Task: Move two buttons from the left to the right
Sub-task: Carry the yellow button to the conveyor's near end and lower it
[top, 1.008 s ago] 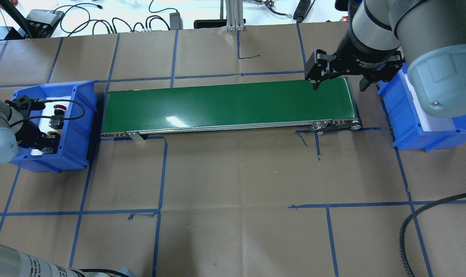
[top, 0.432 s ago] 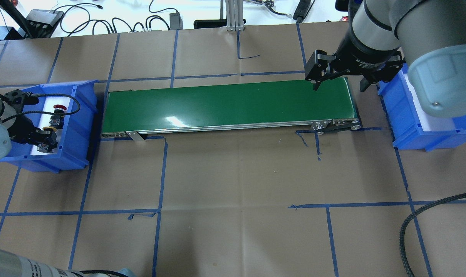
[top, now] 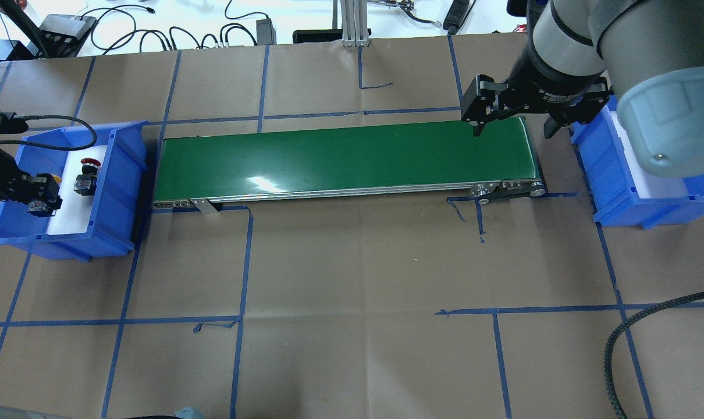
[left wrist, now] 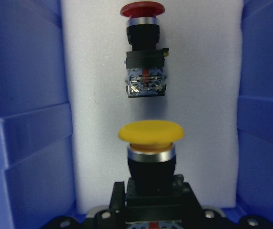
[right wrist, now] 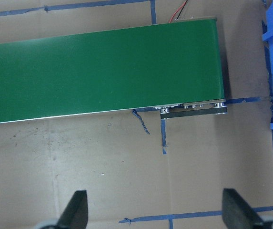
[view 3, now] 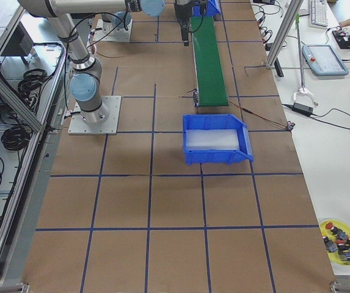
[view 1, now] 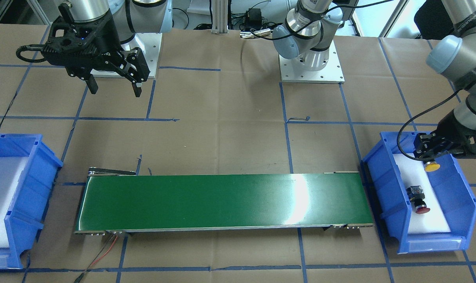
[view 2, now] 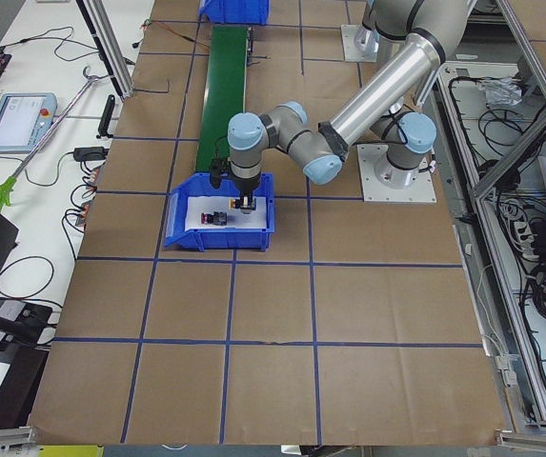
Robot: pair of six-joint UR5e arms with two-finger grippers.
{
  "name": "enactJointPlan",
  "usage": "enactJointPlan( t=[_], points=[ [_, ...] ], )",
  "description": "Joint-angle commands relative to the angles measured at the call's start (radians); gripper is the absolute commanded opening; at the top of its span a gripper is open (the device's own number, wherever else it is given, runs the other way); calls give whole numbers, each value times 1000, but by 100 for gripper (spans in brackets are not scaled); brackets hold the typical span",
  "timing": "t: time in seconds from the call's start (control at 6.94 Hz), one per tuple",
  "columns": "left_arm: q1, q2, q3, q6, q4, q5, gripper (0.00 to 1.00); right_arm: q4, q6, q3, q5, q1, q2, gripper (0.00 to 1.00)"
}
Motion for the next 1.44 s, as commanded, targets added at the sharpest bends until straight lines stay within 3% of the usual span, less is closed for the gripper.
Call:
enactJointPlan(
  t=[0.0,0.43,0.72,1.01,1.3],
  points=[
    [-10,18,159,0,-215,-2,10,0,0,0,0,0,0,100],
    [-180,18,239,-99,-248,1,11,0,0,0,0,0,0,100],
    [-344,-13,288,-275,-250,11,11,2,0,0,0,0,-1,100],
    [-461,-75,293,-467,-230,8,11,0,0,0,0,0,0,100],
    [-556,-173,291,-602,-134,8,11,3,-2,0,-2,0,-1,100]
  ],
)
